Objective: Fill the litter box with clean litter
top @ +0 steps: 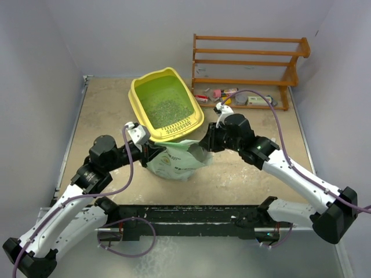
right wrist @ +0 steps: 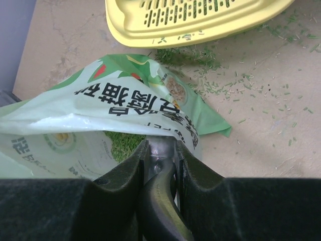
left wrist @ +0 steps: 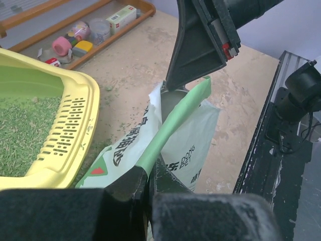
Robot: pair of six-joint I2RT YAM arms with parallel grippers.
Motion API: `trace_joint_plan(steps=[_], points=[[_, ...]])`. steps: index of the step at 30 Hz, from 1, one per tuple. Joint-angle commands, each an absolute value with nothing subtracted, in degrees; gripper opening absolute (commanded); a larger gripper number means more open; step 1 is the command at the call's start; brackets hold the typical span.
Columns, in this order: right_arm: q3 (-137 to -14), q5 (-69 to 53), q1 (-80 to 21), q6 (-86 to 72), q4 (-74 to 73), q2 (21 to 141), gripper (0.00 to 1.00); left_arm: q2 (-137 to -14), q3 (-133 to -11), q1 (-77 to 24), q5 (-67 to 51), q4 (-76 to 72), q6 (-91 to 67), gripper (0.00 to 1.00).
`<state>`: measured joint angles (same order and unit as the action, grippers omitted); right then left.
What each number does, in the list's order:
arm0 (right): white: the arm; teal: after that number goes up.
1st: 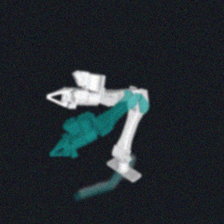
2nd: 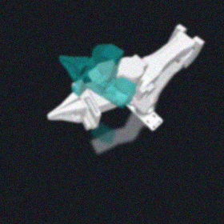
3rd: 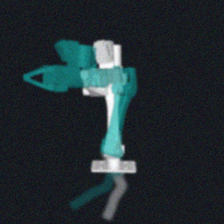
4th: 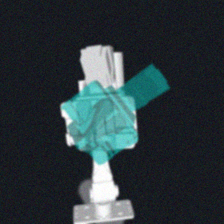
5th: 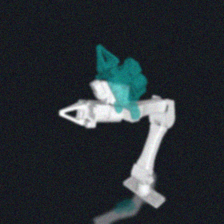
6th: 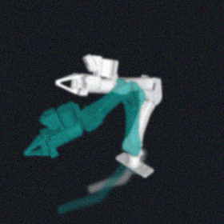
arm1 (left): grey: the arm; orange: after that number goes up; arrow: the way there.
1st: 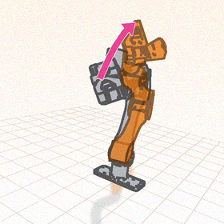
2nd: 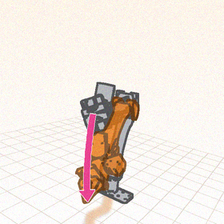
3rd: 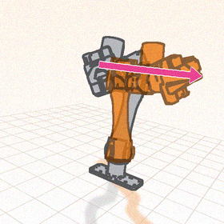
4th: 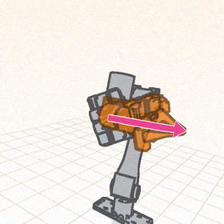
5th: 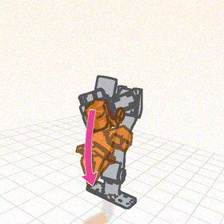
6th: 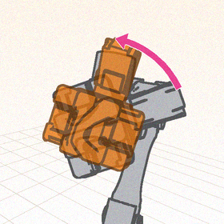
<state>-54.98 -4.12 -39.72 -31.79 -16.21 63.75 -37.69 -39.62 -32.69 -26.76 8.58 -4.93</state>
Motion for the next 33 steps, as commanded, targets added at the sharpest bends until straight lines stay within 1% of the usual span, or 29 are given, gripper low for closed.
trace_joint_plan(steps=[1, 5, 19, 33], points=[[-59.9, 4.1, -42.8, -28.5, -14.0, 65.8, 0.0, -36.6, -40.3, -32.5, -26.2, 0.4, -6.6, 0.0], [-60.7, 9.2, -46.0, -27.1, -14.0, 68.6, 0.0, -35.0, -39.3, -32.5, -25.6, -1.2, -7.7, 0.0], [-58.2, 16.3, -52.2, -27.8, -9.6, 77.5, 0.0, -36.6, -39.7, -32.5, -27.8, -1.7, -8.3, 0.0], [-51.9, 15.2, -54.1, -33.8, -2.8, 84.5, 0.0, -37.0, -40.1, -32.5, -28.2, -1.0, -8.3, 0.0]])
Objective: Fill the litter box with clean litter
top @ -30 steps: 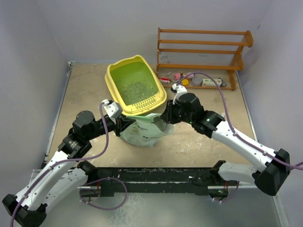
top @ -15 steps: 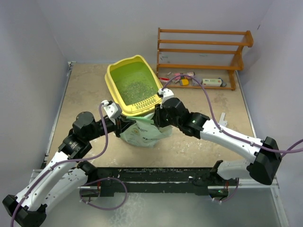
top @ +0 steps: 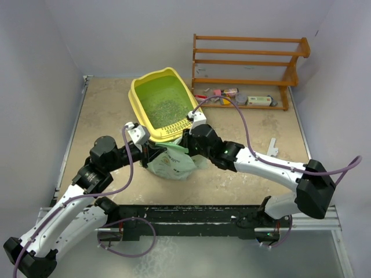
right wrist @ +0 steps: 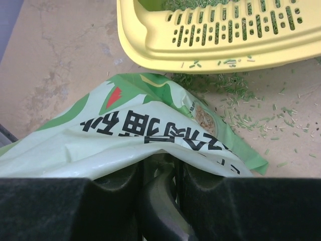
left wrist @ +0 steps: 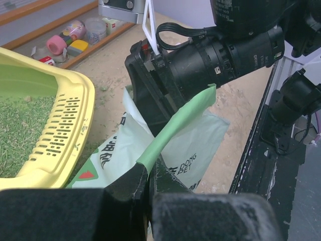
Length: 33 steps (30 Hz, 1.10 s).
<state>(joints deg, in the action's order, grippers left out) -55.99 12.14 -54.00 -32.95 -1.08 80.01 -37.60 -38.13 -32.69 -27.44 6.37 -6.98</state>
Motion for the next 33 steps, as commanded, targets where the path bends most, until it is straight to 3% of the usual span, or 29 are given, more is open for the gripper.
trace_joint_plan(steps=[1, 23, 33], points=[[-51.4, 14.7, -54.1, -34.3, -2.3, 84.6, 0.0, -37.0, -40.0, -32.5, -28.3, -1.0, -8.4, 0.0], [-36.0, 1.5, -54.1, -54.2, 20.3, 84.2, 0.0, -36.6, -40.0, -32.5, -27.8, 0.1, -8.6, 0.0], [-30.1, 0.9, -54.1, -62.2, 33.2, 83.2, 0.0, -36.4, -40.2, -32.5, -27.4, 0.7, -8.3, 0.0]])
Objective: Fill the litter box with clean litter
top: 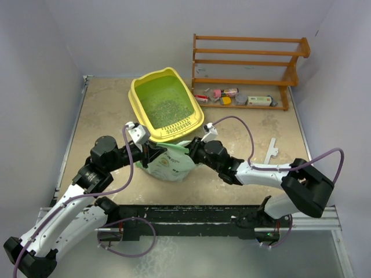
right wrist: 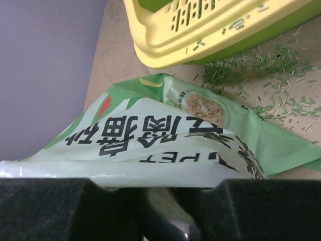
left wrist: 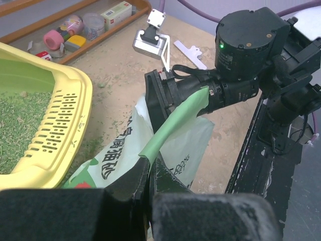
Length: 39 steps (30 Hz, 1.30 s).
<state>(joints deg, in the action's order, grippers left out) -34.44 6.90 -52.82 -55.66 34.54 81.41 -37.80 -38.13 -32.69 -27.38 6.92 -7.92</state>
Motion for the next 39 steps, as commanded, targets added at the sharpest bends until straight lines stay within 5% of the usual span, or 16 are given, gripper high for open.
trace_joint_plan(steps=[1, 25, 39], points=[[-29.5, 1.2, -54.1, -63.1, 34.4, 83.1, 0.0, -36.4, -40.2, -32.5, -27.4, 0.8, -8.3, 0.0], [-18.7, 0.4, -54.1, -73.9, 76.3, 93.6, 0.0, -35.7, -40.2, -32.5, -27.0, 1.7, -8.3, 0.0], [-17.0, 1.0, -54.1, -73.4, 79.3, 85.1, 0.0, -35.9, -40.3, -32.5, -27.6, 1.8, -8.1, 0.0]])
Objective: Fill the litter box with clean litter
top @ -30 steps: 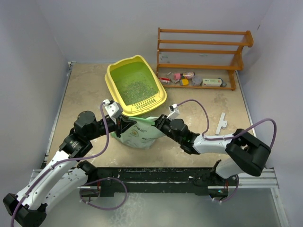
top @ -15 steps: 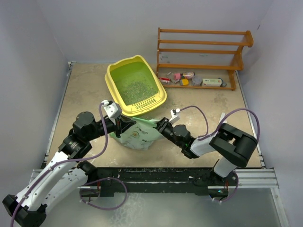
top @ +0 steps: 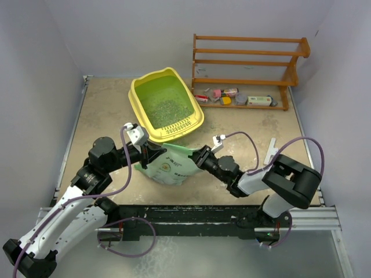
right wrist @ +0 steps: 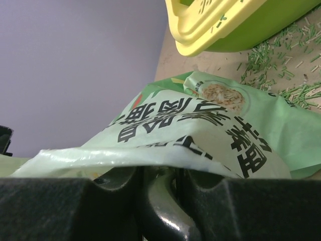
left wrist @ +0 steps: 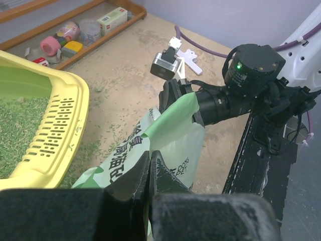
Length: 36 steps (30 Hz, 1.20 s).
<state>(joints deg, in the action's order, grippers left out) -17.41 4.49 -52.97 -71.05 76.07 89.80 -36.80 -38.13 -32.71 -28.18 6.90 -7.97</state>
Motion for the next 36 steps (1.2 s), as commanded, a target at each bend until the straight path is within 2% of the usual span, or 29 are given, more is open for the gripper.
trace_joint_plan(steps=[1, 15, 36], points=[[-16.8, 1.3, -54.1, -73.0, 78.3, 83.8, 0.0, -35.8, -40.2, -32.5, -27.5, 1.8, -8.2, 0.0], [-17.1, 7.1, -54.1, -67.0, 47.4, 56.0, 0.0, -34.5, -40.2, -32.5, -27.2, 2.0, -8.2, 0.0], [-10.8, 18.9, -54.1, -70.9, 25.3, 24.9, 0.0, -32.6, -39.7, -32.5, -28.9, 2.3, -8.3, 0.0]])
